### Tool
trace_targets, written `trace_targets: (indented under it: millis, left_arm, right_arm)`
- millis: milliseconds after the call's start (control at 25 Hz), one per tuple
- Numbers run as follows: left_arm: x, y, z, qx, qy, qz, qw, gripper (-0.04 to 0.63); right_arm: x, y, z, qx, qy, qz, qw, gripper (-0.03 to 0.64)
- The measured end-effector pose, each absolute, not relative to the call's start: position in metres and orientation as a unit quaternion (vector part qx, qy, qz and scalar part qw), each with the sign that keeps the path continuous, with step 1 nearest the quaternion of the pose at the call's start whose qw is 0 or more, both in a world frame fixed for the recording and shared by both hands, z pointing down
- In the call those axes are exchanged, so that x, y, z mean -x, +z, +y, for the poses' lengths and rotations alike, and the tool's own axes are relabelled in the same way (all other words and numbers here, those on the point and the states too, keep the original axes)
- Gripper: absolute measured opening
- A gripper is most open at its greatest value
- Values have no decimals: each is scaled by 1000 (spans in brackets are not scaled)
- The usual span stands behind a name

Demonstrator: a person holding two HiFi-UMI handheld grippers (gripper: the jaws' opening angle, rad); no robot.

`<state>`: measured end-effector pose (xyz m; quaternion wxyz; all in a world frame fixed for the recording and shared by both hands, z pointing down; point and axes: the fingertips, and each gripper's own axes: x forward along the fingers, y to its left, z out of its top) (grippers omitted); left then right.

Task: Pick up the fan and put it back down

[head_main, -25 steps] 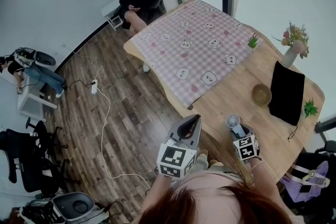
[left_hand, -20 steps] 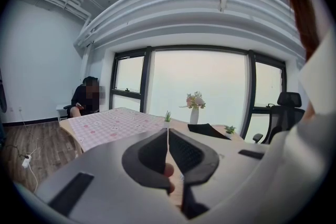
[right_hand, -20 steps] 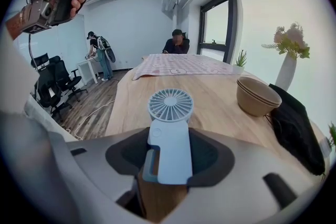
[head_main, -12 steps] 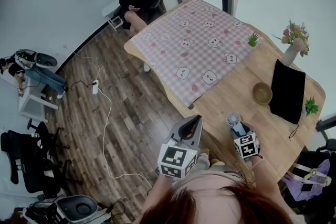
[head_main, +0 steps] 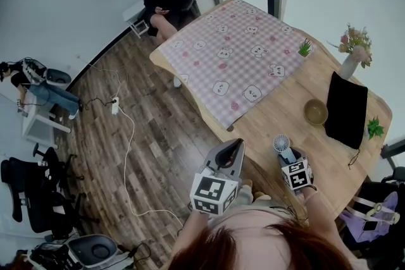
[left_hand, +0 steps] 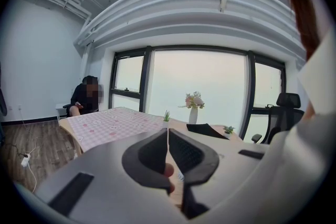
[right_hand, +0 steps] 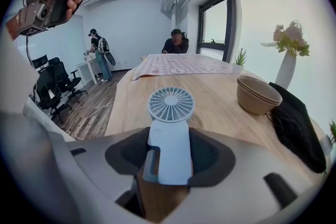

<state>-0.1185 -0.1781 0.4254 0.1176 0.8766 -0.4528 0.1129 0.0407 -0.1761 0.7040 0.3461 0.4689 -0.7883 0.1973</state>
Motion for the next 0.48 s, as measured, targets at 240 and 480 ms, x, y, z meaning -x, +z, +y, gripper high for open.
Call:
trace_targets:
  millis: [240,480]
  left_arm:
    - [118,423,-174,-879,111,-450,114,14]
    - [114,423,-174,-881,109,-446,112,14]
  right_arm:
    - [-41,698,-177,-476,179,-792,339,229]
    - [-42,683,-175,-485,181,-794,320,227]
